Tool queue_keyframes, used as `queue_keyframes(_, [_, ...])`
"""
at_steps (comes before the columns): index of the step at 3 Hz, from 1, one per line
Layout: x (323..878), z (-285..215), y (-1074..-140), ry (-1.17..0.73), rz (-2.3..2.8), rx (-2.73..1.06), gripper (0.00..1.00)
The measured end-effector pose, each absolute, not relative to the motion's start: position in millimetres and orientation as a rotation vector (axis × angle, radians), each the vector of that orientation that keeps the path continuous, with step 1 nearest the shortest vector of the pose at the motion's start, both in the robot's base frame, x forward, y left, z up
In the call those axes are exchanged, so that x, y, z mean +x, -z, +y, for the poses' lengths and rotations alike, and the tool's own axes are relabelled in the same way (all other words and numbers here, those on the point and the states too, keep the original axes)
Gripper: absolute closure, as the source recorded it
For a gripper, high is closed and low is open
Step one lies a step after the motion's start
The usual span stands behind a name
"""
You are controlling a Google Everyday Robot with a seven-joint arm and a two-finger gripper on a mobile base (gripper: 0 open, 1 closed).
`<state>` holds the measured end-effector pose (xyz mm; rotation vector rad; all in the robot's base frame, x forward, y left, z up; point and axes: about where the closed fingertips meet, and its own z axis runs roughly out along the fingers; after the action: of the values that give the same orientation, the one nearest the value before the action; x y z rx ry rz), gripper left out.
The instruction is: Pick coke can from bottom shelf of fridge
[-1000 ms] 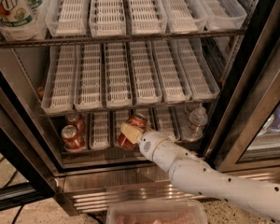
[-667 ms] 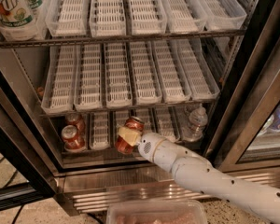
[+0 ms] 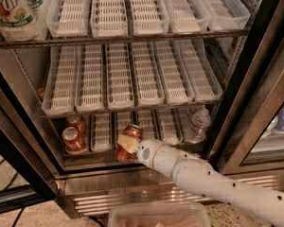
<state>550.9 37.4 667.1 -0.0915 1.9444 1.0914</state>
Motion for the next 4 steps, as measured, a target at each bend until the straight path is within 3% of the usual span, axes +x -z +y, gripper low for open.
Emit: queue_keyframes(4, [516.8,25.7,-651.1,-0.929,2.262,-0.271,1.00])
